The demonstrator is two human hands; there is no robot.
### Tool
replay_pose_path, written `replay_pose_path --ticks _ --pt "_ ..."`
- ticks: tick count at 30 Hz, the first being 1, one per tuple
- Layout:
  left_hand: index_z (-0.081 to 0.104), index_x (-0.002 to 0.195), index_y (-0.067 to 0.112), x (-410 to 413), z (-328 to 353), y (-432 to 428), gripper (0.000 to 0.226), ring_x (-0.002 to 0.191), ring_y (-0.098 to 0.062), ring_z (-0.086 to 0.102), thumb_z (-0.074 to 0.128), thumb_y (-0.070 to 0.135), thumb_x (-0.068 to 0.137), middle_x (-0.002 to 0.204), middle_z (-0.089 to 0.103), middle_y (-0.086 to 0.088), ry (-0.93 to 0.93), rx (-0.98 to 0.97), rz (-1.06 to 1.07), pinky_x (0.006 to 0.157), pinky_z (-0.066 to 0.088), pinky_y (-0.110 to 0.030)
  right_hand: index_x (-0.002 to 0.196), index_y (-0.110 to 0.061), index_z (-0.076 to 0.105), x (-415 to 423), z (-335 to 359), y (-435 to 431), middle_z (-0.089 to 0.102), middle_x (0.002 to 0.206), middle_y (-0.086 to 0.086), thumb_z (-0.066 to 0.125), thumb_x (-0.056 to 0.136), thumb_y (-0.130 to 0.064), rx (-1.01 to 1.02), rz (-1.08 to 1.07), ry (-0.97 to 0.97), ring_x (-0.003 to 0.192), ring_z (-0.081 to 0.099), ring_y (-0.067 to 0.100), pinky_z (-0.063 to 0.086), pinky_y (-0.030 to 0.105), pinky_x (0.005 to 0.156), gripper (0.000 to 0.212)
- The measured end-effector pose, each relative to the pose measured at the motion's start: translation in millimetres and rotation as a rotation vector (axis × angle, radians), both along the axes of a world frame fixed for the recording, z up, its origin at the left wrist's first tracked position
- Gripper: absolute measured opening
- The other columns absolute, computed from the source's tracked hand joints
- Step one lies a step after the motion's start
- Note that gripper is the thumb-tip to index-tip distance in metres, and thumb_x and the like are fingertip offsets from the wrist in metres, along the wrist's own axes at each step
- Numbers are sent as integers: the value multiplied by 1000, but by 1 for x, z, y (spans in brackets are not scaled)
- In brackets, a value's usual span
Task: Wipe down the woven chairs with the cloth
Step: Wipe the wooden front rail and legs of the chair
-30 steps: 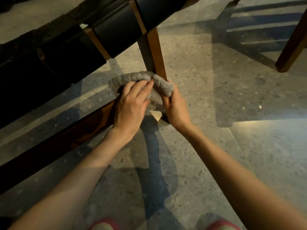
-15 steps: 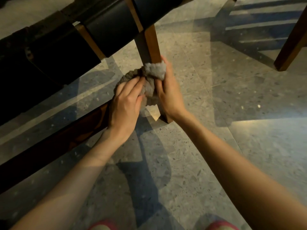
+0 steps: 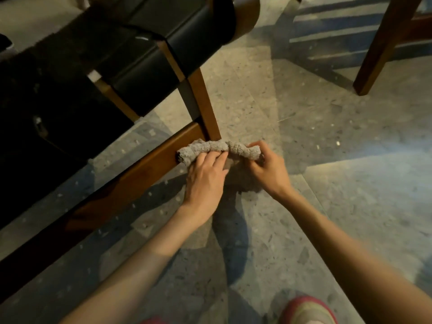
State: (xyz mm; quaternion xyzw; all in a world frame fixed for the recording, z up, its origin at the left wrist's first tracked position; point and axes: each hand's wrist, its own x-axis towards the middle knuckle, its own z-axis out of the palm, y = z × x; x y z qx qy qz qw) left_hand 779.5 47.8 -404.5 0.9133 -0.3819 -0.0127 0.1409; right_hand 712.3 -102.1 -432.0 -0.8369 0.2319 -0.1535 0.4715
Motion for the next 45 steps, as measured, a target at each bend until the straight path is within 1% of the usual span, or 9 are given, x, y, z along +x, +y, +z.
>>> replay_pose_path --ticks 5,9,16,22,25,31,38,42,45 --pt "35 143 11 -10 36 -36 48 134 -19 32 47 23 98 144 39 -6 383 -131 16 107 27 -27 91 -32 54 -9 50 -26 67 81 -3 62 84 -20 15 -125 118 75 62 14 50 36 67 16" --pt "39 136 11 -16 86 -54 42 132 -20 36 48 24 97 144 37 -8 702 -43 37 98 31 -24 89 -26 54 -20 110 -36 64 77 -5 65 82 -21 23 -75 305 75 61 16 45 32 63 14" --pt "32 133 7 -37 222 -53 46 126 -27 46 52 25 96 137 46 -13 911 64 64 96 39 -33 95 -14 58 -36 270 -33 65 89 5 67 83 -18 37 7 520 87 60 24 47 36 72 15" --pt "34 122 10 -33 385 -30 46 107 -24 60 60 33 91 112 63 -4 857 48 223 79 46 -36 91 -21 56 -31 455 -13 57 80 -9 68 82 -21 -7 116 571 80 59 17 48 33 68 15" --pt "30 118 15 -24 474 0 51 99 -26 63 65 35 87 111 64 -7 769 -71 288 66 42 -32 95 -25 55 -23 549 6 53 79 -17 68 84 -24 -17 221 565 73 53 4 40 19 59 17" --pt "61 111 14 -3 606 74 27 103 -14 42 66 19 86 112 44 -5 449 -244 215 75 37 -17 94 -27 54 -1 689 50 61 94 -2 68 84 -21 -78 444 519 85 58 14 52 31 75 18" --pt "62 104 14 2 669 158 14 98 -14 57 59 17 91 103 62 1 475 -278 334 90 48 -43 112 -25 54 21 737 87 52 105 -3 67 85 -34 -339 575 510 91 53 14 49 27 77 31" --pt "63 102 20 -10 679 208 11 86 -4 56 60 21 91 101 63 6 430 -260 478 77 50 -25 105 -27 57 28 738 116 45 123 0 67 84 -42 -523 667 491 106 45 14 43 23 80 28" --pt "64 101 20 -13 684 249 11 82 -1 54 60 21 90 99 62 8 438 -251 536 65 39 -10 100 -28 64 33 739 147 27 147 3 67 83 -45 -663 701 469 130 26 22 41 34 94 24"
